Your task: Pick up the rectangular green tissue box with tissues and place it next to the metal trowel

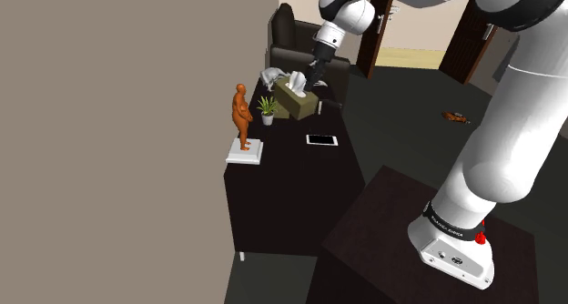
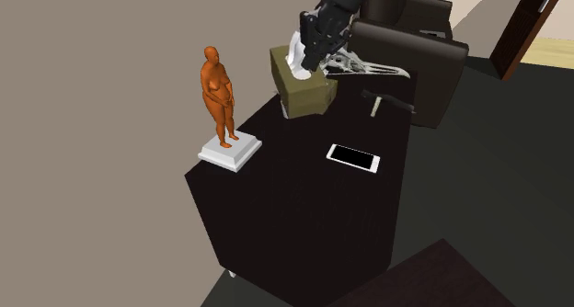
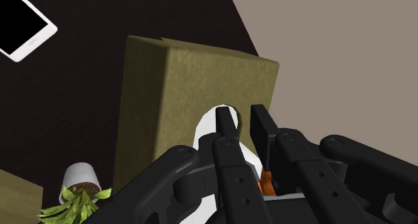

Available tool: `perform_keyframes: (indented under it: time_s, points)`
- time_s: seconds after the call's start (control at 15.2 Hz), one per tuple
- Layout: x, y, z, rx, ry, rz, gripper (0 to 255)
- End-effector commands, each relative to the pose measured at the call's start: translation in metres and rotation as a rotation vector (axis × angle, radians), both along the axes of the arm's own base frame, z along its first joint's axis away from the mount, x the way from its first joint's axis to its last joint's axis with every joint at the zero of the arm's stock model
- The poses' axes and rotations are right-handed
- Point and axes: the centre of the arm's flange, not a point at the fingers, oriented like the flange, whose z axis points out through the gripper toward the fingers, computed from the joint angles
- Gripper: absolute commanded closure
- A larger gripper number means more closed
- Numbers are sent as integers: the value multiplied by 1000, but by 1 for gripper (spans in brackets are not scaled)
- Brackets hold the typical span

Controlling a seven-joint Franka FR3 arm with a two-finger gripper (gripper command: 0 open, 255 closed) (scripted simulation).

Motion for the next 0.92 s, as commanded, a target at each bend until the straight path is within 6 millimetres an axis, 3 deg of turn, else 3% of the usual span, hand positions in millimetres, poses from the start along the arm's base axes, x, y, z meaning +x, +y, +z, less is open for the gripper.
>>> perform_keyframes:
  time_s: [0.0, 0.86]
  points:
    - [4, -29, -5, 0, 0, 1, 255]
    - [41, -195, -26, 0, 0, 1, 255]
